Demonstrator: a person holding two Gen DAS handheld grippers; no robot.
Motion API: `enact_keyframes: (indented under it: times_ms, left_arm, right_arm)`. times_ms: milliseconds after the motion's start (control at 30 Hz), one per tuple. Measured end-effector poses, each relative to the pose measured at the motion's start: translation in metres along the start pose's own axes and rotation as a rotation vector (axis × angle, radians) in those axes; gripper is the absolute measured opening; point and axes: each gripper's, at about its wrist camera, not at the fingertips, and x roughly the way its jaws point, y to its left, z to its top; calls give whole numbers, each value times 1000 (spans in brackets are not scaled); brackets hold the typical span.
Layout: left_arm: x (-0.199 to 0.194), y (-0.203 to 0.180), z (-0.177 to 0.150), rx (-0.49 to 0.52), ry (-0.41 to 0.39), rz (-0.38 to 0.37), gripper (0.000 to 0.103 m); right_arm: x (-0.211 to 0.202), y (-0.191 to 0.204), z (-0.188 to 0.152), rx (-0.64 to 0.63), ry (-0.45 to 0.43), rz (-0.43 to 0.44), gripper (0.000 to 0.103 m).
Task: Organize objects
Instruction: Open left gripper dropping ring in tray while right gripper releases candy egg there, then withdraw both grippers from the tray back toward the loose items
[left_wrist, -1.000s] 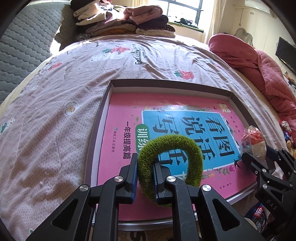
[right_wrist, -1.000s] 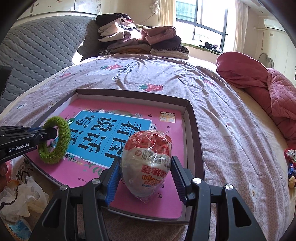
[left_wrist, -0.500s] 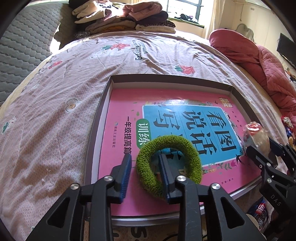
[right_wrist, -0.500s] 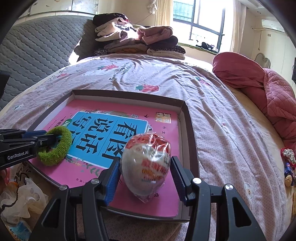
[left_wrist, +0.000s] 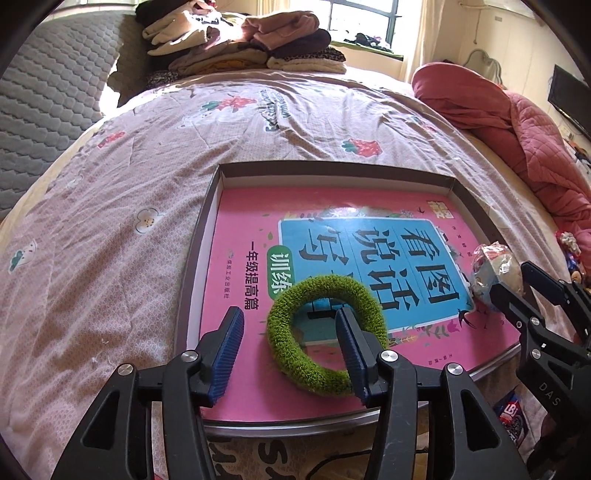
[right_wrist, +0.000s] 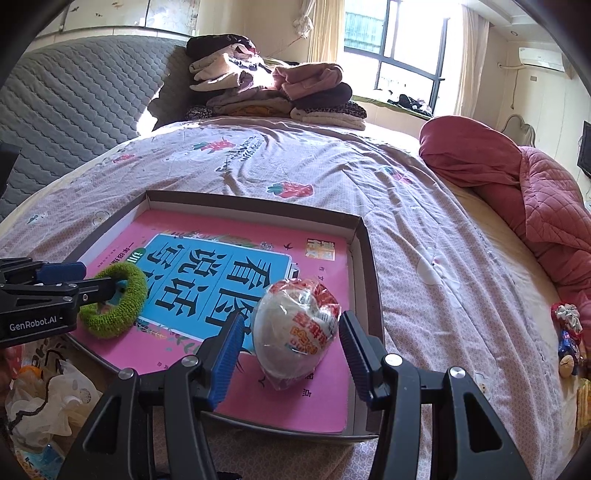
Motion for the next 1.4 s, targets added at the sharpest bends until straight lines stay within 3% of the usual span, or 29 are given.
enact_keyframes:
  times_ms: [567,800,1400]
  left_arm:
    - [-38,8,11,-36,-93,-41,57]
    - [-69,5,10,-20,-160,-22,57]
    - [-135,-14,-26,26,-236,-22,57]
  right_arm:
    - [-21,-5,8,17,-57,4,53]
    - [-41,-4,14,27,-98,24,53]
    - [-109,6,13,36,-186,108,54]
